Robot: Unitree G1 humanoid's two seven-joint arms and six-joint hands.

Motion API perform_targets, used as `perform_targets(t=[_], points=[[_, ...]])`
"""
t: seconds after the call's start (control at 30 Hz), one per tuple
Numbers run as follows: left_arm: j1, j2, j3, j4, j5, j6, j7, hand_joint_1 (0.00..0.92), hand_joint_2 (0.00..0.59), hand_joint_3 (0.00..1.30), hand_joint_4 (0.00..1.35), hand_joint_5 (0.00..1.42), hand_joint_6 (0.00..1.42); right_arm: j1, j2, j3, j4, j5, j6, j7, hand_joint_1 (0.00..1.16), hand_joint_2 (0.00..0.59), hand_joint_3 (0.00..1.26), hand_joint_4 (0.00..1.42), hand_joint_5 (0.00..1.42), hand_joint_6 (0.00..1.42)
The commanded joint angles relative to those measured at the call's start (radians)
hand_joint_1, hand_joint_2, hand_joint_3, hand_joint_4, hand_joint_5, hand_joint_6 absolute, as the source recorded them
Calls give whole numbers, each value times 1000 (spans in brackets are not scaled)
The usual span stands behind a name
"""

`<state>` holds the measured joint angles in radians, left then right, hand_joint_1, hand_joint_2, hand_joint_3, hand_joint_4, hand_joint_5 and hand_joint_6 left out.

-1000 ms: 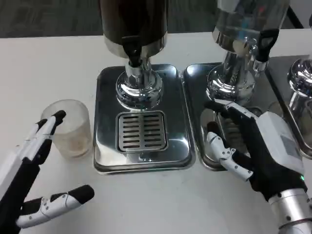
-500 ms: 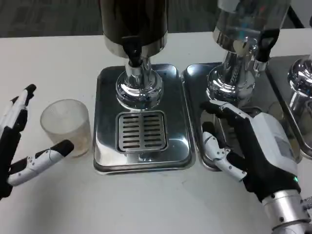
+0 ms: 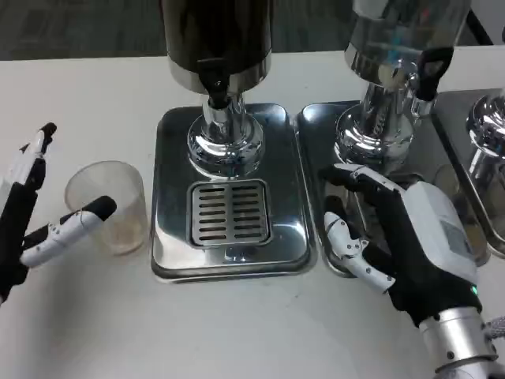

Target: Grasp the cup under the faucet to collect the drink, then remove the cup.

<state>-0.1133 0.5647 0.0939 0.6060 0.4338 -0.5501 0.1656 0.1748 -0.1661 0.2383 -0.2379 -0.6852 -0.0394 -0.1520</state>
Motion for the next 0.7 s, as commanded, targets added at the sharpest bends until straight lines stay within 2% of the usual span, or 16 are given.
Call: perform_targets(t=[0.03,0.53,0.7], points=[[-59,31,-40,86,8,-17,4,26,0,0,0,13,186,-7,4,9,5,-6,-2,-16,317,469,361,331,298,342],[-200,77,-164,318,32,-27,-3,74,0,0,0,37,225,-16,9,34,3,-15,-10,-33,317,469,403,356,314,362],[-232,89,-210,357,62,-40,45,85,0,0,0,72,240,-16,8,38,0,-12,-10,-34,317,469,406,360,314,363]])
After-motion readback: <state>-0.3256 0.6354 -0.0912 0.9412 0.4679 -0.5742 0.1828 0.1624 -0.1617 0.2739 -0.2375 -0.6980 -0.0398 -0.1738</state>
